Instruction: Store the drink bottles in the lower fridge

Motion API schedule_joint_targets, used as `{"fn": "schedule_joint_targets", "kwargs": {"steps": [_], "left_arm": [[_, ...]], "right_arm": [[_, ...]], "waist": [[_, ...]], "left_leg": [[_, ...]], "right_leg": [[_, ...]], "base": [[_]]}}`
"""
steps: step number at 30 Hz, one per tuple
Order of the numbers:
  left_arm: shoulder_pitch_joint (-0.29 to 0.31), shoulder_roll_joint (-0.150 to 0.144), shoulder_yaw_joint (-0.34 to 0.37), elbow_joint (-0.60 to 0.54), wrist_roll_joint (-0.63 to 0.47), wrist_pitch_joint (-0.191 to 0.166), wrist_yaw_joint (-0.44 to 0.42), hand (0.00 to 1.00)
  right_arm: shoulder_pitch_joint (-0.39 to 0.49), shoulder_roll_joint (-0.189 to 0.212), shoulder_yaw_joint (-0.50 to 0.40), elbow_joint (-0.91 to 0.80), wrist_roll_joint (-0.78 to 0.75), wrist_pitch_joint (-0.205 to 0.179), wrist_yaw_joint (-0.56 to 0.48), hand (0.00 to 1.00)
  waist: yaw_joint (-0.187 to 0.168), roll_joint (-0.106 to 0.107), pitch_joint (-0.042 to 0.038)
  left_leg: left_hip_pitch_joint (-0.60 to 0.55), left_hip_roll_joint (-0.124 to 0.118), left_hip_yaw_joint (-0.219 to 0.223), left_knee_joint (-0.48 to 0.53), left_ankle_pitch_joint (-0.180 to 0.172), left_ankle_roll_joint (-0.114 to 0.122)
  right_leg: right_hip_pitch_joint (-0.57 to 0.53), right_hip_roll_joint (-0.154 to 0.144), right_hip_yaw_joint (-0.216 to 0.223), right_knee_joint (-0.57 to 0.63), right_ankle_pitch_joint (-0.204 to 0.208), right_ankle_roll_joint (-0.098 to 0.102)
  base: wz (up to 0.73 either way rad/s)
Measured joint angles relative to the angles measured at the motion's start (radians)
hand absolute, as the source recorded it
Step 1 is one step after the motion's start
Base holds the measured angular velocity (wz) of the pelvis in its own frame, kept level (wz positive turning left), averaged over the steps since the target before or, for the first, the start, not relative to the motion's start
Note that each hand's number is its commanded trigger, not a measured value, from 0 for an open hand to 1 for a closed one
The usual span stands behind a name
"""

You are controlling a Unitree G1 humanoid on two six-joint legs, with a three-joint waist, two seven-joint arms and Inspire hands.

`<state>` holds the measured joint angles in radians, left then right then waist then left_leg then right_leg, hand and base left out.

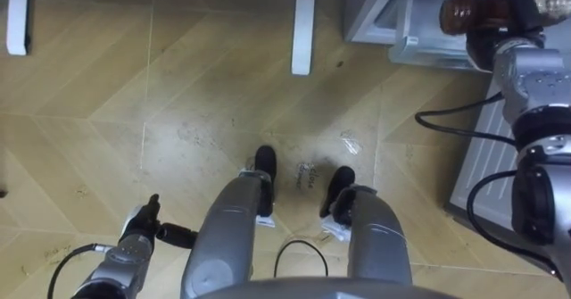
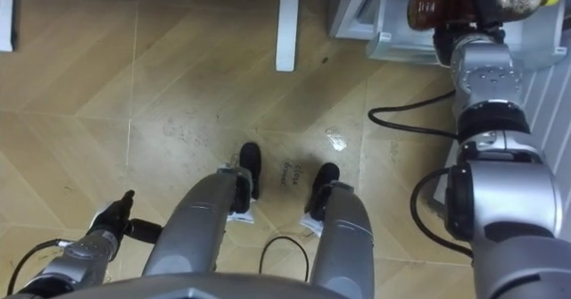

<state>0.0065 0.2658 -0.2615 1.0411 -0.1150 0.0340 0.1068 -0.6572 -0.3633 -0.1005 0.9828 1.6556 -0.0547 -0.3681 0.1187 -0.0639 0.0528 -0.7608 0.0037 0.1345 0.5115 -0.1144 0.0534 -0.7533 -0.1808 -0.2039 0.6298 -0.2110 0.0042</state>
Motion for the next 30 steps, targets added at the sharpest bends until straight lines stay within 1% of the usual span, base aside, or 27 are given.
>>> {"fn": "schedule_joint_targets", "kwargs": {"steps": [1,2,5,6,9,13,15,25,30], "left_arm": [[0.001,0.000,0.000,0.000,0.000,0.000,0.000,0.00],[0.001,0.000,0.000,0.000,0.000,0.000,0.000,0.00],[0.002,0.000,-0.001,0.000,0.000,0.000,0.000,0.00],[0.003,0.000,-0.001,0.000,0.000,-0.001,0.001,0.00],[0.011,0.000,-0.001,0.000,0.001,-0.009,0.010,0.00],[0.024,0.000,-0.004,-0.001,0.001,-0.011,0.013,0.00],[0.030,0.000,-0.018,-0.001,0.001,-0.011,0.016,0.00],[0.032,-0.001,-0.035,-0.001,0.001,-0.010,0.017,0.00],[0.032,-0.001,-0.035,0.013,0.001,-0.003,0.012,0.00]], "right_arm": [[0.000,0.000,0.000,0.000,0.003,-0.010,-0.001,0.00],[0.000,0.000,0.000,-0.001,0.003,-0.011,-0.001,0.00],[0.000,-0.001,0.000,-0.017,0.004,-0.028,0.000,0.00],[0.000,-0.001,0.000,-0.023,0.006,-0.040,0.000,0.00],[0.000,-0.003,0.000,-0.036,0.011,-0.060,0.000,0.00],[0.000,-0.005,0.000,-0.036,0.023,-0.062,0.000,0.00],[0.000,-0.005,0.000,-0.037,0.026,-0.073,0.001,0.00],[0.001,-0.005,0.000,-0.040,0.029,-0.078,0.009,0.00],[0.012,-0.005,0.000,-0.007,0.029,-0.075,0.034,0.00]], "waist": [[0.001,0.001,-0.0004],[0.001,0.001,-0.0005],[0.001,0.002,-0.0011],[0.001,0.002,-0.0013],[0.002,0.005,-0.0028],[0.001,0.011,-0.0060],[0.001,0.014,-0.0080],[0.000,0.015,-0.0078],[0.001,0.019,-0.0052]], "left_leg": [[0.000,0.000,0.000,0.002,0.000,0.000],[0.000,0.000,0.000,0.003,0.000,0.000],[0.001,0.001,0.000,0.008,0.000,0.000],[0.002,0.001,0.000,0.009,0.000,0.000],[0.002,0.000,0.000,0.016,0.000,0.000],[0.002,0.001,0.000,0.021,0.000,0.000],[0.003,0.002,0.000,0.023,0.000,0.000],[0.005,0.005,0.000,0.025,0.000,0.000],[0.049,0.004,-0.003,0.010,-0.005,-0.002]], "right_leg": [[0.000,0.000,0.000,0.002,0.000,0.000],[0.000,0.000,0.000,0.003,-0.001,0.000],[0.000,-0.001,0.001,0.010,-0.001,-0.001],[0.000,0.000,0.003,0.011,-0.001,-0.002],[0.002,0.003,0.004,0.011,-0.001,-0.003],[0.003,0.006,0.005,0.013,0.000,-0.003],[0.003,0.006,0.006,0.014,0.000,-0.004],[0.008,0.006,0.003,0.014,0.001,-0.004],[0.056,0.006,0.000,0.005,-0.006,-0.002]], "base": [[0.00],[0.00],[0.00],[0.00],[-0.04],[0.00],[0.00],[0.00],[0.03]]}}
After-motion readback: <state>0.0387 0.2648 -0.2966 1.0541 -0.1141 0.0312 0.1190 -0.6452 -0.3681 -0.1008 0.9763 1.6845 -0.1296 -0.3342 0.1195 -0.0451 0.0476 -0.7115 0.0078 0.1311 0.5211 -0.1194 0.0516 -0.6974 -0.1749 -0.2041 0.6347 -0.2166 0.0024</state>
